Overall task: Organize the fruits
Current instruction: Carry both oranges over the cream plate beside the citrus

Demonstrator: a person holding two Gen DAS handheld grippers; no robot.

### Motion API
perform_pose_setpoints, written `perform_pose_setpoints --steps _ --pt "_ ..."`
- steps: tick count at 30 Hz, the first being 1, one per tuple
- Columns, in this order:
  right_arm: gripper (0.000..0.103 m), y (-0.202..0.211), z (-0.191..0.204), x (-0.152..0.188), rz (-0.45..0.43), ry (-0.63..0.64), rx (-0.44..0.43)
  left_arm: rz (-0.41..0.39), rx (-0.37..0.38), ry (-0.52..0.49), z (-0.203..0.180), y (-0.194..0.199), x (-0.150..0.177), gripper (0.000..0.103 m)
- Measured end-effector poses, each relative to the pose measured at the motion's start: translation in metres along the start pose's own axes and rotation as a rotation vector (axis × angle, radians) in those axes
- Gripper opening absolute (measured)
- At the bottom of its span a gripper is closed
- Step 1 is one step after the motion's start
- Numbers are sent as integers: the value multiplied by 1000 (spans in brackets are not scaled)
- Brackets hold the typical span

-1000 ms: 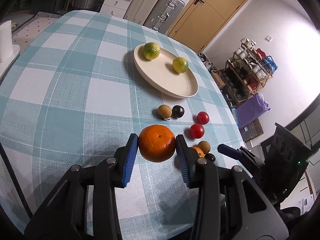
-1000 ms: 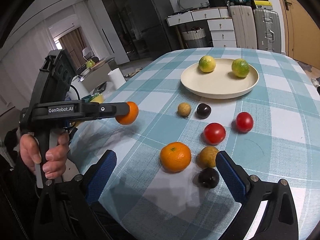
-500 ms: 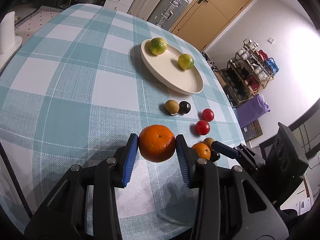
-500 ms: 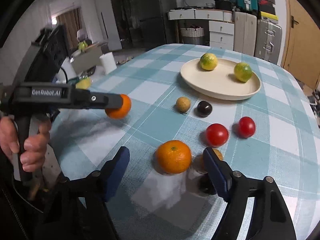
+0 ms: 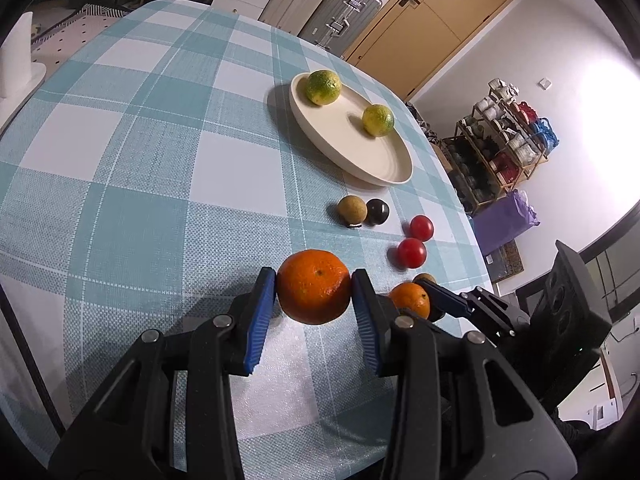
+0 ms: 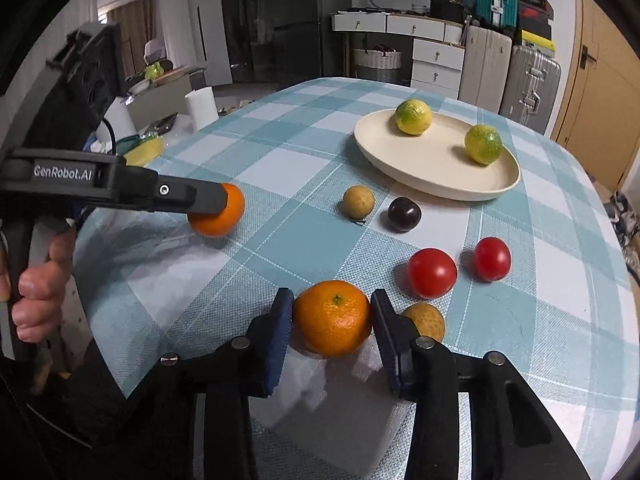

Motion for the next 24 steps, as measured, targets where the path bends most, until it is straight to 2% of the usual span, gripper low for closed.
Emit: perform_pose_setpoints --steps 11,24 --pt "40 13 -16 -24 -76 -89 -64 -2 14 -34 -14 -6 -18 36" --pt "40 14 -59 -69 -166 -124 -42 16 68 -47 -41 -44 -78 36"
Point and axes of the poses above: each gripper's, at about its wrist camera, not at the fingertips, and y roughly against the way its jaws point, z to its left, x to its underside, the point moved 5 cm from there along -y, roughly the way its jaws point, and after that the axes turned 4 degrees about -z, right-handed, at the moved point
